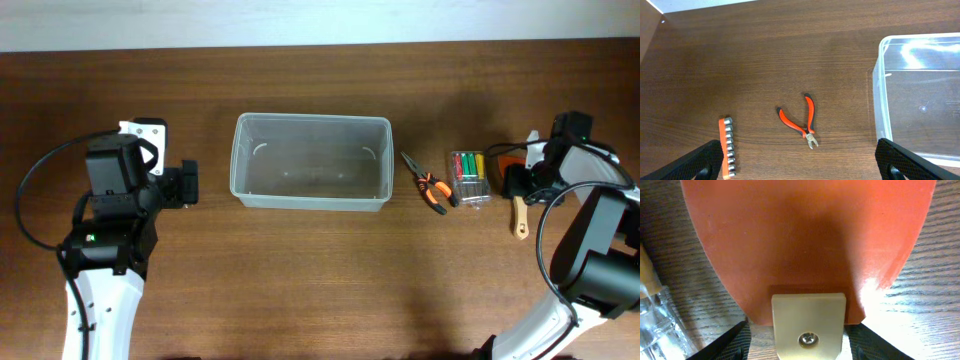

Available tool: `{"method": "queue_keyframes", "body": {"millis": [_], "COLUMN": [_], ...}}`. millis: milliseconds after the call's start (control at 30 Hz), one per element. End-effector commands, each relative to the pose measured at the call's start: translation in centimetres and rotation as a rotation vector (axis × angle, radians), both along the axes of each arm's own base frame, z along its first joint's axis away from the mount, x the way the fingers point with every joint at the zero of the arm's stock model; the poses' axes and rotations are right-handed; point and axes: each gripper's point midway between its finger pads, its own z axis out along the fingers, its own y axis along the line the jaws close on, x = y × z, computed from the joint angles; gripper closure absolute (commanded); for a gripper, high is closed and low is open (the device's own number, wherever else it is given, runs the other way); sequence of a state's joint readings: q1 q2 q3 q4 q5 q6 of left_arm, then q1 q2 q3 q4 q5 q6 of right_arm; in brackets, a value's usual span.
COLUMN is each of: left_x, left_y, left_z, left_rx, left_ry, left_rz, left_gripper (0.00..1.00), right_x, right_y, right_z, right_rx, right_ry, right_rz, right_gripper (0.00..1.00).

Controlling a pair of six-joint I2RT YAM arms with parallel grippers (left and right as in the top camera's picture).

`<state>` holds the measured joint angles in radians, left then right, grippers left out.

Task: Pack container
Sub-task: 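Lower the right gripper and grasp the orange scraper handle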

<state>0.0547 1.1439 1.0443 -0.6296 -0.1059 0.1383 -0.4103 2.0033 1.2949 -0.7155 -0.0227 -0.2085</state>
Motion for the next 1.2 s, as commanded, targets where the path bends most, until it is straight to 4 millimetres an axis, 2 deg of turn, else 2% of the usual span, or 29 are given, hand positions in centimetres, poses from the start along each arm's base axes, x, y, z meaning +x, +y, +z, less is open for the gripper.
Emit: {"method": "queue_keyframes", "body": {"millis": [0,200,267,500,1167], "left_x": [0.27,0.27,0.27,0.27,0.27], "left_y": [0.32,0.32,0.32,0.32,0.32], "left_z": [0.91,0.91,0.91,0.91,0.91], "left_rx": [0.018,0.018,0.018,0.018,0.018], "left_ry": [-0.017,-0.017,-0.017,-0.017,-0.017], "left_rz": [0.000,0.000,0.000,0.000,0.000], "left_gripper": [0.01,0.01,0.01,0.01,0.01], "right_x": [-3.33,-3.23,-3.17,-3.32,-2.90], "right_y": [1.03,0.97,0.96,1.04,0.88], "right_z": [-4.03,-4.04,-4.04,-4.05,-3.99], "right_rx": [0.042,0.041,0.040,0.043,0.039], "right_ry": [0.132,0.127,0.125,0.132,0.114], "right_rz": [-0.025,-0.038,-0.038,-0.037,-0.069], "right_gripper": [0.40,0.45,0.50,0.50,0.67]}}
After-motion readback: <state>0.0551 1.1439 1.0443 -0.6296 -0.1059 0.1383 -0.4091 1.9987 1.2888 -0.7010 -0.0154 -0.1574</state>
